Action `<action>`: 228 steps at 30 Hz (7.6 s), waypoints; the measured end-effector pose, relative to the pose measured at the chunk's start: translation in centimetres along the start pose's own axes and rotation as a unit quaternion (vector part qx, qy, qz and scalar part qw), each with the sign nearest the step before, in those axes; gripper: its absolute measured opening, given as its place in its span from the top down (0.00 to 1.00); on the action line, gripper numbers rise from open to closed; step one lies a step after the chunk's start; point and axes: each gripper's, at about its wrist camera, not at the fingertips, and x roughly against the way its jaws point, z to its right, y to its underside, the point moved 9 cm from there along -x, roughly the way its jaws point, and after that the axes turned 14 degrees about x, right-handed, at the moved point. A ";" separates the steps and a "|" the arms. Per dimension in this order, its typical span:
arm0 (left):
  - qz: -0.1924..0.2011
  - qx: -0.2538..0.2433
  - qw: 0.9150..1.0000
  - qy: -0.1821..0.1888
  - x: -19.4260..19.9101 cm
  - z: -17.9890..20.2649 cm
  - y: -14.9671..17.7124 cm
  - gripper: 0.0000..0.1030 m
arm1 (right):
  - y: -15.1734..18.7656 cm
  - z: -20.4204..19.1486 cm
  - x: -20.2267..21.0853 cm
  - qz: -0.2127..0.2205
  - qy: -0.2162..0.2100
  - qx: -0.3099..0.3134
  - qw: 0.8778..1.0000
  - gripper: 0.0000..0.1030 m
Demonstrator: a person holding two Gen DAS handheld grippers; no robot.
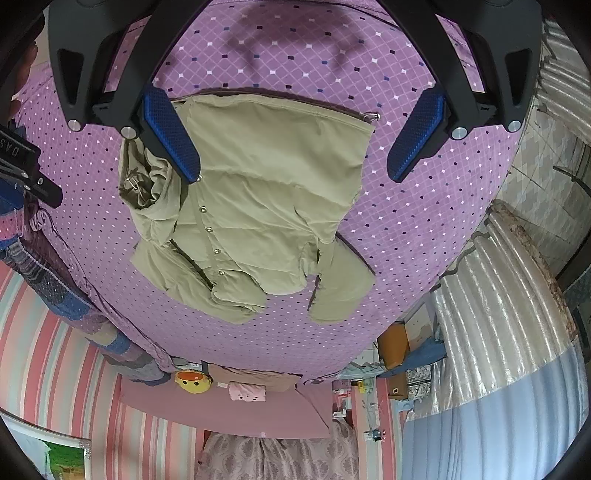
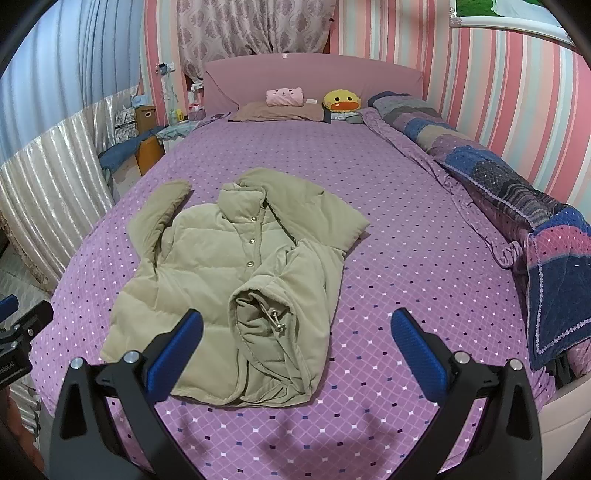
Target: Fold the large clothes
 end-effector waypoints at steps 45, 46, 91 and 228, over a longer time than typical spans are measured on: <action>-0.011 -0.011 1.000 -0.023 -9.4 -2.3 -1.9 0.03 | -1.3 -4.6 -15.5 -0.092 -0.003 0.110 0.990 0.02; -0.013 -0.009 1.000 -0.023 -9.7 -2.5 -1.9 0.03 | -0.6 -4.6 -16.2 -0.104 -0.003 0.107 0.989 0.02; -0.030 -0.017 0.997 -0.071 -15.3 -4.2 -4.5 0.03 | 3.8 10.4 -14.4 -0.120 -0.013 -0.054 0.991 0.32; -0.067 -0.023 0.990 -0.121 -27.1 -9.3 -10.0 0.03 | -11.3 -12.9 -29.8 -0.074 -0.176 0.091 0.977 0.93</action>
